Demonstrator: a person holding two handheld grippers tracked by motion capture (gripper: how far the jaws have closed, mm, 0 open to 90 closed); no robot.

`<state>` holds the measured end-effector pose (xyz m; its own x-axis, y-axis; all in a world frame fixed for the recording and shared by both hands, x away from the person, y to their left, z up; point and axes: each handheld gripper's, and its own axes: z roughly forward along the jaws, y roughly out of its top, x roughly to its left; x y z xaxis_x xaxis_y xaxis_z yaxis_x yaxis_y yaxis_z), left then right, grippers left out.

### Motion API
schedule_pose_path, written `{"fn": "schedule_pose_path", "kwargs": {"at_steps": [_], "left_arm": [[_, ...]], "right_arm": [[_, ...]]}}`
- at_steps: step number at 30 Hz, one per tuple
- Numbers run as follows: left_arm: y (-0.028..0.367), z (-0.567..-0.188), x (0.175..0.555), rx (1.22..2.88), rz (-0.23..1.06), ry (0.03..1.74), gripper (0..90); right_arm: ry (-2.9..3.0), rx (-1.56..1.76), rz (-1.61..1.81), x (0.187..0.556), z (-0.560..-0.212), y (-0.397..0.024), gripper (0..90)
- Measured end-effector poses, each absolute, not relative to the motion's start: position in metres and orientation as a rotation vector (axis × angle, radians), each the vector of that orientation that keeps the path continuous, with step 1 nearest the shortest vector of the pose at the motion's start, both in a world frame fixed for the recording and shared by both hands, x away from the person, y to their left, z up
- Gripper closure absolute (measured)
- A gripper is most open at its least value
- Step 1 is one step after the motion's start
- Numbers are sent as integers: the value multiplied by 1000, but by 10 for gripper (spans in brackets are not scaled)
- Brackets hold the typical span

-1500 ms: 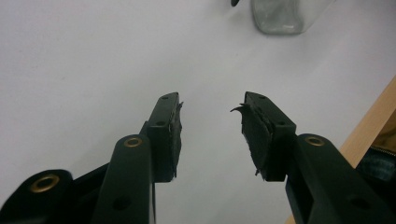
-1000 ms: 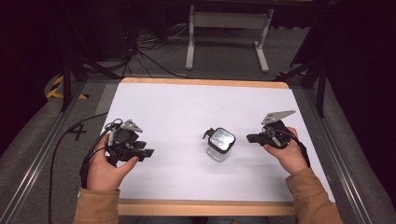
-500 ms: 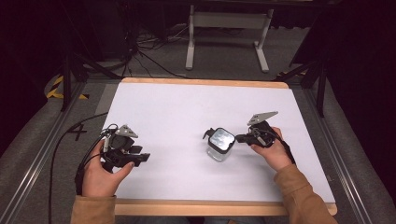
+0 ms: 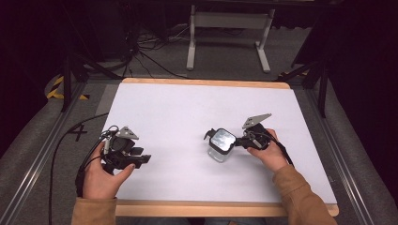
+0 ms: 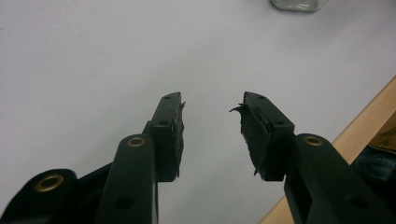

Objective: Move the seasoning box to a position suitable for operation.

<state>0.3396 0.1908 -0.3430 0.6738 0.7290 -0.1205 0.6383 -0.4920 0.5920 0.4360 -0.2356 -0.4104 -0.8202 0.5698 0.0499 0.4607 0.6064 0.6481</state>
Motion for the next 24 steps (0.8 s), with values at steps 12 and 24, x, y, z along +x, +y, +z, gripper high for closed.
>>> {"fn": "schedule_pose_path", "kwargs": {"at_steps": [12, 24], "left_arm": [[187, -343, 345, 2284, 197, 1028, 595], [176, -342, 354, 2295, 184, 993, 598]], "right_arm": [[2717, 844, 986, 431, -412, -233, 900], [2764, 803, 923, 415, -415, -224, 900]]}}
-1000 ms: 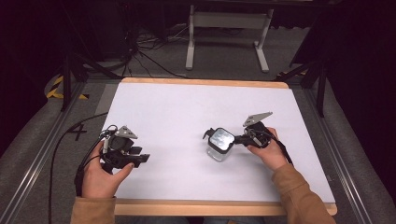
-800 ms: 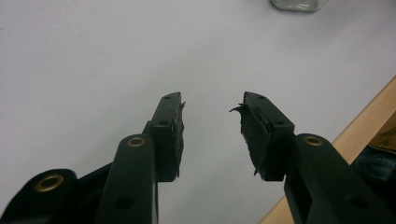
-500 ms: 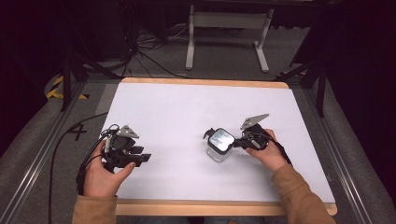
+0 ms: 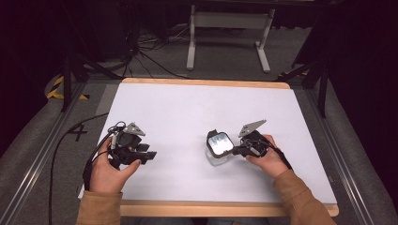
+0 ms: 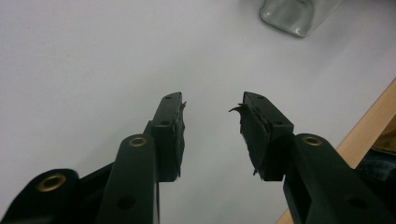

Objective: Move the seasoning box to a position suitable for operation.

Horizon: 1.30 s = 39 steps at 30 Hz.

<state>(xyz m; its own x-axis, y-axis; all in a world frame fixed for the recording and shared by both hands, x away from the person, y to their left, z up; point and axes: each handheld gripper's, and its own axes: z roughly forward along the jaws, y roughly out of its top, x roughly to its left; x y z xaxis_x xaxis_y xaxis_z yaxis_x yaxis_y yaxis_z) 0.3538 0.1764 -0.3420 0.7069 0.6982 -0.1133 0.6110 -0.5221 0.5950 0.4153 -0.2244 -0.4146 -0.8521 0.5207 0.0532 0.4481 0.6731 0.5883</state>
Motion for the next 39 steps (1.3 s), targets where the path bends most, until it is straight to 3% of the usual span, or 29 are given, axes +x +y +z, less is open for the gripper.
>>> {"fn": "schedule_pose_path", "kwargs": {"at_steps": [20, 32, 39], "left_arm": [[155, -343, 372, 2327, 213, 901, 619], [111, -327, 392, 2316, 108, 699, 621], [79, -328, 409, 2293, 85, 604, 744]], "right_arm": [[2839, 717, 868, 391, -423, -206, 900], [2674, 834, 1011, 373, -389, -258, 900], [2621, 897, 1040, 366, -386, -278, 900]]}}
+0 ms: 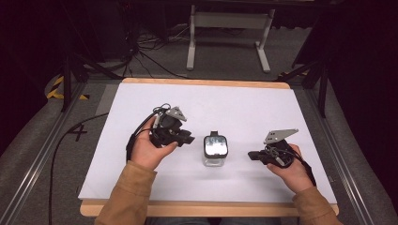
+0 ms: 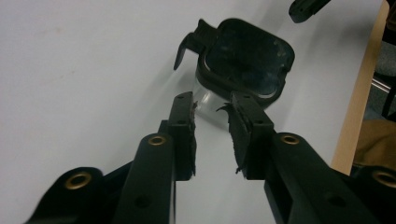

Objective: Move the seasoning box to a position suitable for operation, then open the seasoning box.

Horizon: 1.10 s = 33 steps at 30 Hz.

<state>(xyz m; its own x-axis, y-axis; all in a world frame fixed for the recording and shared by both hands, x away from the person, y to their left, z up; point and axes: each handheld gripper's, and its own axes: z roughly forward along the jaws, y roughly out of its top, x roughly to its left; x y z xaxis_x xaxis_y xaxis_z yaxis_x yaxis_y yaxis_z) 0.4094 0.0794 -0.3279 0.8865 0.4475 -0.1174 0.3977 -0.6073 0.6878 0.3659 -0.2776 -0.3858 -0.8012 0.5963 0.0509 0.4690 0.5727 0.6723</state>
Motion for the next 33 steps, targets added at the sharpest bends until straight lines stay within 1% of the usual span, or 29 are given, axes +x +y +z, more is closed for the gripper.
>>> {"fn": "schedule_pose_path", "kwargs": {"at_steps": [3, 7, 10, 16, 25, 28, 33], "left_arm": [[71, -328, 417, 2266, 80, 574, 820], [57, -332, 434, 2243, 50, 583, 841], [48, -339, 443, 2232, 17, 599, 849], [34, -351, 452, 2246, 15, 584, 846], [26, -352, 457, 2184, 2, 602, 868], [21, -355, 459, 2199, 8, 605, 890], [14, -358, 459, 2222, 23, 602, 896]], "right_arm": [[2610, 915, 1048, 364, -385, -283, 899], [2601, 918, 1058, 365, -384, -285, 899], [2599, 922, 1070, 365, -383, -286, 899], [2599, 912, 1077, 366, -383, -287, 898], [2609, 911, 1070, 366, -384, -284, 898], [2609, 910, 1071, 366, -384, -284, 898], [2610, 909, 1072, 366, -384, -284, 898]]}}
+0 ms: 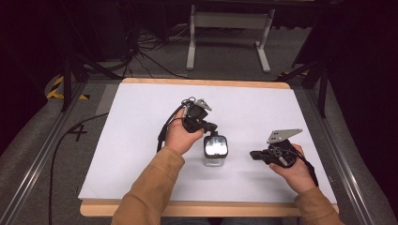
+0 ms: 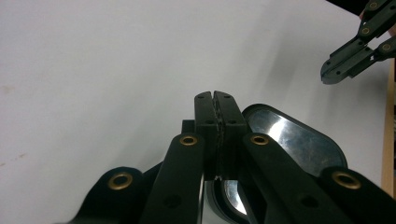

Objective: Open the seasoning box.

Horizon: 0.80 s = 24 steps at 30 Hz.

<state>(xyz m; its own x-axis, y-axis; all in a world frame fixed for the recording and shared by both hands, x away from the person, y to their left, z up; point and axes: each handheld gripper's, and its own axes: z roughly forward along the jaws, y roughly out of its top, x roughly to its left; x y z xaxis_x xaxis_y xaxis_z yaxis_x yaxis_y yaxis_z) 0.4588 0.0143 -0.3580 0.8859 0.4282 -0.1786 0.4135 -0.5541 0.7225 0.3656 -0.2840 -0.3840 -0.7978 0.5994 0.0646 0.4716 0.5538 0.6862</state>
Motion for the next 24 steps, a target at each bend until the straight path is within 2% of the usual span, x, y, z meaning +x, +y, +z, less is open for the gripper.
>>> {"fn": "schedule_pose_path", "kwargs": {"at_steps": [12, 24], "left_arm": [[13, -358, 460, 2247, 59, 638, 900], [10, -357, 458, 2235, 27, 626, 900]], "right_arm": [[2620, 908, 1072, 366, -386, -282, 897], [2624, 905, 1081, 367, -387, -281, 897]]}}
